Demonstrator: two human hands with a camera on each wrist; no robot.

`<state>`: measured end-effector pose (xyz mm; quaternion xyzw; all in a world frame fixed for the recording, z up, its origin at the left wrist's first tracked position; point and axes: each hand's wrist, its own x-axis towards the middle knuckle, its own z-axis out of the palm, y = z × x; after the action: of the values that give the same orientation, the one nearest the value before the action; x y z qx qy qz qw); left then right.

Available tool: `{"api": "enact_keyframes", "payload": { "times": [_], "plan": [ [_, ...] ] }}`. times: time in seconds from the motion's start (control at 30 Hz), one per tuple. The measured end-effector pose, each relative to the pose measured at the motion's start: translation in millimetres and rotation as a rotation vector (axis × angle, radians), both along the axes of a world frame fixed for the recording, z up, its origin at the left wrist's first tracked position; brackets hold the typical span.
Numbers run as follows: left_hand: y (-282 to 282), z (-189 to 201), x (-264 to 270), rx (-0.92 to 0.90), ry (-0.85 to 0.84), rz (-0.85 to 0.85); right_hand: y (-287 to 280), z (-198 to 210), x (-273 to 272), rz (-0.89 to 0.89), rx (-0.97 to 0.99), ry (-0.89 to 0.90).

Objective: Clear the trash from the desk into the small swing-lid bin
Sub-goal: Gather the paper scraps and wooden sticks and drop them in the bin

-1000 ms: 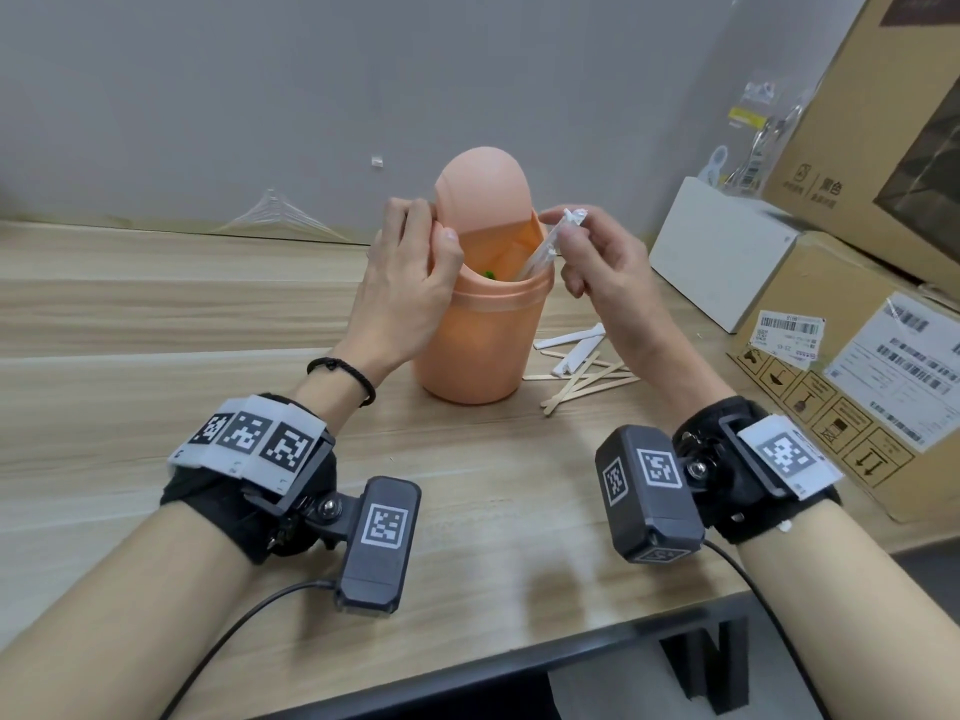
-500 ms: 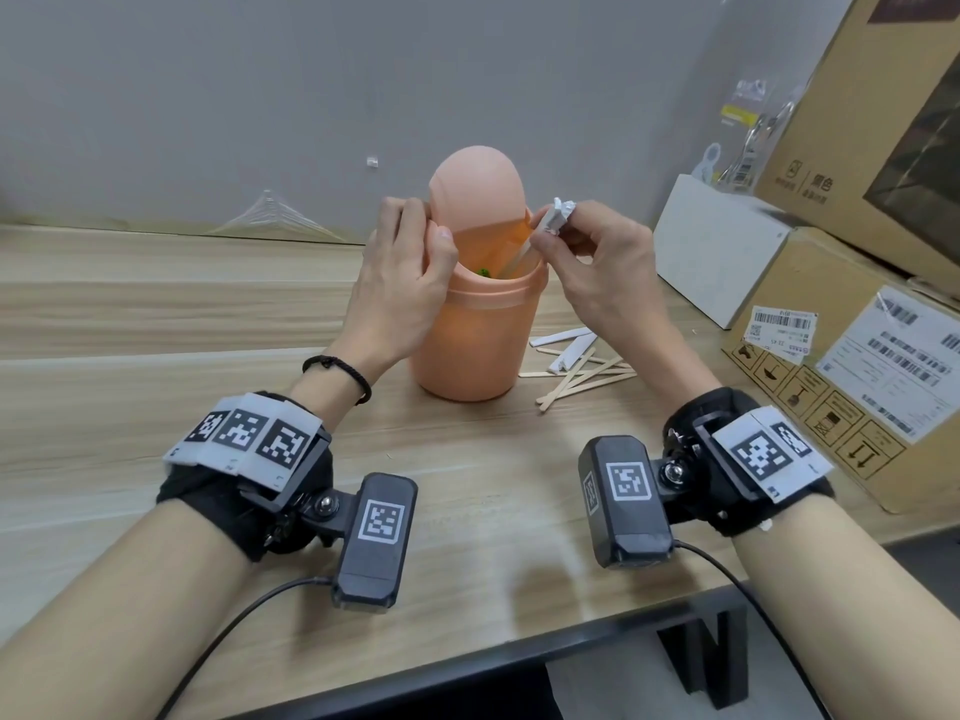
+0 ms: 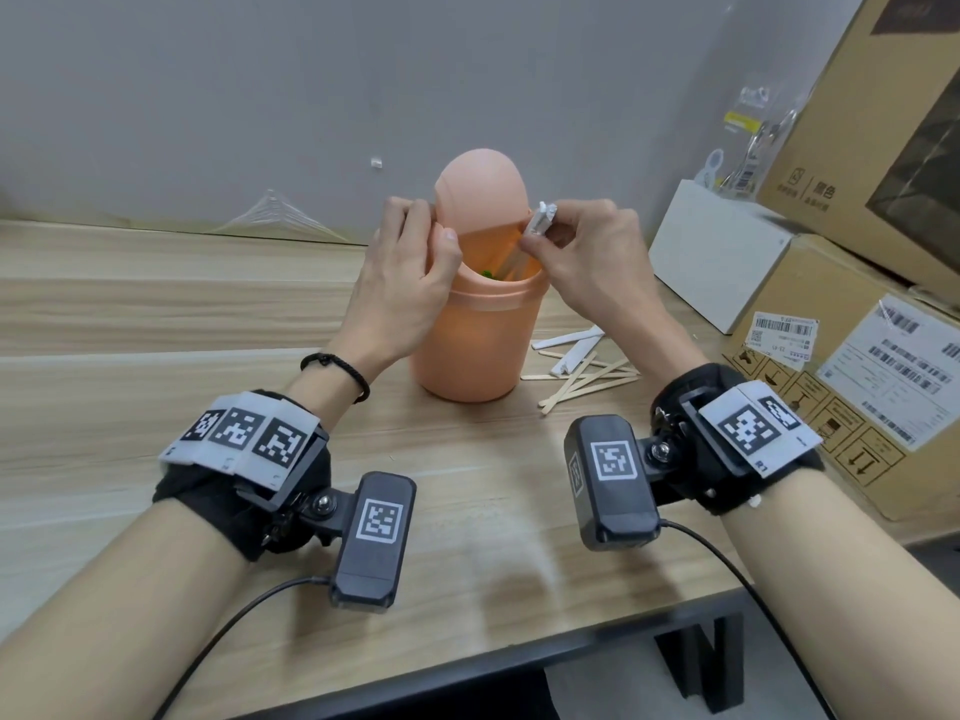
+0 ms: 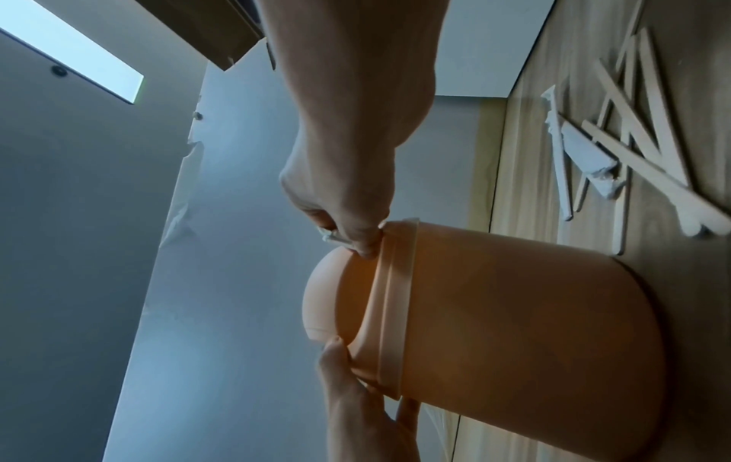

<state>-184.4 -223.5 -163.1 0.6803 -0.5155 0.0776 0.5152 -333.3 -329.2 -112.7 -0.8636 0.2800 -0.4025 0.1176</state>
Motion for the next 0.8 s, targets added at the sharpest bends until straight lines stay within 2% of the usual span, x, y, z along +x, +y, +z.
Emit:
{"api": "enact_keyframes", "payload": {
  "times": [0.07,0.17,0.27,0.4,0.6,0.8],
  "plan": [
    [0,0,0,-0.003,-0.003,0.001,0,2,4,-0.011,-0.027,0.06],
    [0,1,-1,-0.007,-0.001,0.003,0,4,11,-0.034,-0.049,0.241],
    [1,1,-1,-0.01,-0.007,0.008,1,8,11,-0.01,0.03,0.285],
    [2,1,-1,-0.011,0.006,0.0,2,10,-3,0.101,0.188,0.165],
    [1,0,-2,-0.024,0.023,-0.007,1,4,-12,0.162,0.144,-0.079],
    [0,-1,-3,-0.029,0.018,-0.005,3,11,-12,0.154,0.141,-0.088]
  ]
}}
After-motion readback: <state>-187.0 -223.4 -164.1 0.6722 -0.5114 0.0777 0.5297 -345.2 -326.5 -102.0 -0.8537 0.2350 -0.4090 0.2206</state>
